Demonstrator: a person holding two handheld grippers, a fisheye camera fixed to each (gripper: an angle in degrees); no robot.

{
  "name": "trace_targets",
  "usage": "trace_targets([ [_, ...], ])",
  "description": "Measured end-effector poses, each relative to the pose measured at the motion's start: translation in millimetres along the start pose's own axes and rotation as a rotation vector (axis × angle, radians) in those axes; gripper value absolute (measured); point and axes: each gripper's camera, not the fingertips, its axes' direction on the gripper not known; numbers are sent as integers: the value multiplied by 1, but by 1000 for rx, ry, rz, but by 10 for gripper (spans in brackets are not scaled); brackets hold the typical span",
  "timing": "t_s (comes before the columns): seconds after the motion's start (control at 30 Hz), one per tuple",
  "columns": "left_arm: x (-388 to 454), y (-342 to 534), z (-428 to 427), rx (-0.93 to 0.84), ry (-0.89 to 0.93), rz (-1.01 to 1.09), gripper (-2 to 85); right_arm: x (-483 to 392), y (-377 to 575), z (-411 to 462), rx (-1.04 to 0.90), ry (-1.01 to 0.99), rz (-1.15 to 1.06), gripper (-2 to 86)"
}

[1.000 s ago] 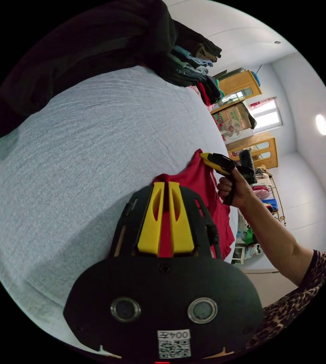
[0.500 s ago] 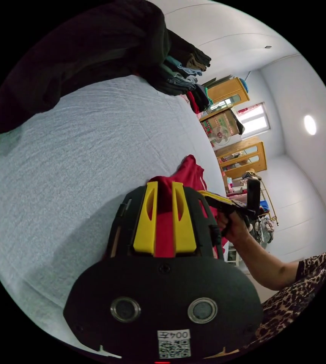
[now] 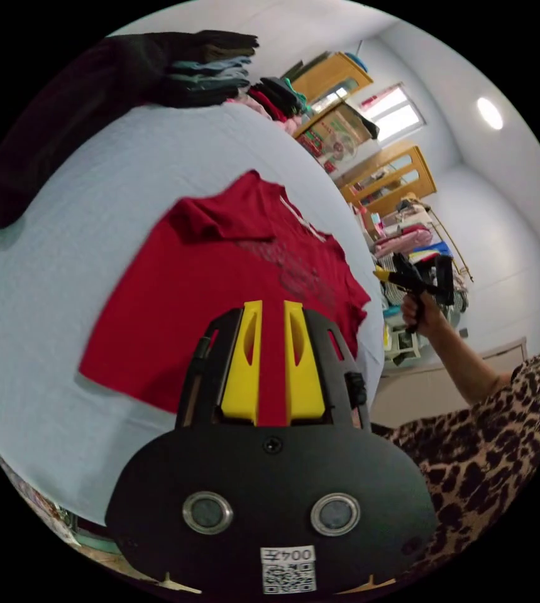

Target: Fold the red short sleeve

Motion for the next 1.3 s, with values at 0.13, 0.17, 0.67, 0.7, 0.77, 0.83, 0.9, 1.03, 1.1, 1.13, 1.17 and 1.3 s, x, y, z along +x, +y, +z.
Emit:
trace_targets([
  [0.13, 50, 43, 13, -87, 14, 12, 56, 53, 52, -11, -38, -17, 89, 83],
  [0.17, 65, 57, 18, -106, 6, 3, 55, 67, 61, -10, -46, -41, 104, 86],
  [0.67, 300, 8, 111, -189, -163, 286, 94, 88, 16, 45, -174, -53, -257, 111],
  [0.7, 318, -4, 120, -193, -190, 329, 100, 86, 10, 49, -187, -43, -284, 107],
  [0.77, 340, -21, 137, -216, -235, 381, 110, 84, 3, 57, -219, -23, -315, 79],
  [0.83, 357, -34, 159, -267, -298, 435, 109, 83, -3, 60, -237, -4, -324, 27],
  [0.9, 370, -43, 185, -334, -401, 487, 85, 85, -13, 60, -276, -27, -309, 9],
  [1.03, 377, -41, 177, -300, -430, 498, 30, 97, -30, 44, -293, -121, -263, 1],
  [1.1, 366, -42, 151, -227, -383, 415, 21, 106, -44, 34, -301, -199, -219, -1],
  [1.13, 361, -43, 143, -208, -357, 381, 20, 108, -48, 33, -306, -220, -209, -1],
  [1.17, 346, -45, 130, -176, -278, 304, 18, 110, -58, 32, -324, -258, -194, 0],
  [1.3, 279, -39, 101, -100, -10, 43, 17, 109, -107, 45, -374, -354, -143, 7],
])
